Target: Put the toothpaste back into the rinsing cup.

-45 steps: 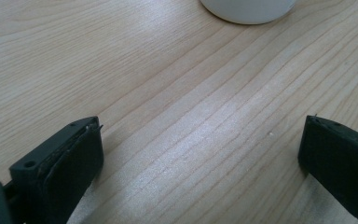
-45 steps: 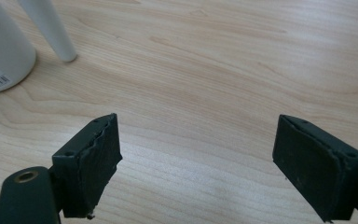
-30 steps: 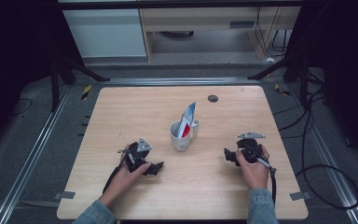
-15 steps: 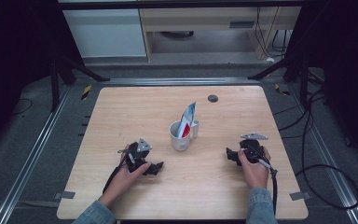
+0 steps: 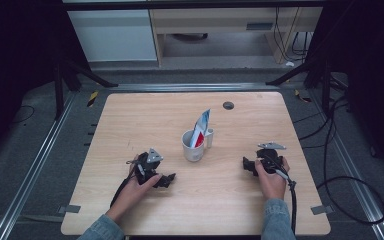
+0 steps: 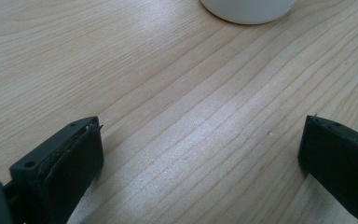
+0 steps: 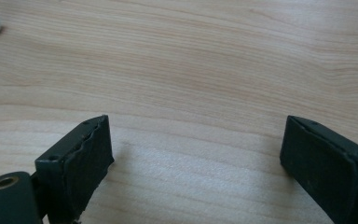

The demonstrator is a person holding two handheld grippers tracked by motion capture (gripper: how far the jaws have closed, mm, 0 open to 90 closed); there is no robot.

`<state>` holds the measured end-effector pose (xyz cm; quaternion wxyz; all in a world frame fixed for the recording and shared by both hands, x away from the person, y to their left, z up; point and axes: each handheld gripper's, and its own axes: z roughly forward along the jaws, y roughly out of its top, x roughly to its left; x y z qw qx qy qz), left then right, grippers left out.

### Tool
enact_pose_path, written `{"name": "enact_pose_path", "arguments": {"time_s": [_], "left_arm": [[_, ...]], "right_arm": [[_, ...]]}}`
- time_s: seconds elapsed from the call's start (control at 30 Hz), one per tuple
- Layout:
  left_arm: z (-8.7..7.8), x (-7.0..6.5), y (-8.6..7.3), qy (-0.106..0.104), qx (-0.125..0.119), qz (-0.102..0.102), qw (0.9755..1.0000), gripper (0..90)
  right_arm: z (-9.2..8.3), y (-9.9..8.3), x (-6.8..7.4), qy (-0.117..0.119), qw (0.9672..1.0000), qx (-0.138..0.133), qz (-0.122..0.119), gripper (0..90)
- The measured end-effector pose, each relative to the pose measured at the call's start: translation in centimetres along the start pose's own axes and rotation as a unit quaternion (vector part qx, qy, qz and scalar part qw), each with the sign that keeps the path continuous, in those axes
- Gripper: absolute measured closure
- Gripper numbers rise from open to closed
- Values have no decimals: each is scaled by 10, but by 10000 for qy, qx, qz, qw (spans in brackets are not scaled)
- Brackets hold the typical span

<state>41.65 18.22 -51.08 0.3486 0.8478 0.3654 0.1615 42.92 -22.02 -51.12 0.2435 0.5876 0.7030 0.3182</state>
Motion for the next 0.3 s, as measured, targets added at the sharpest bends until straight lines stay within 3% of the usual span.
{"name": "enact_pose_path", "arguments": {"time_s": [0.07,0.3], "left_arm": [[0,0,0,1,-1,-1,10000,0],[0,0,0,4,0,-3,10000,0]], "right_arm": [[2,-1,0,-157,9999,-36,-53,71],[4,-1,-1,-353,9992,62,154,3]]}}
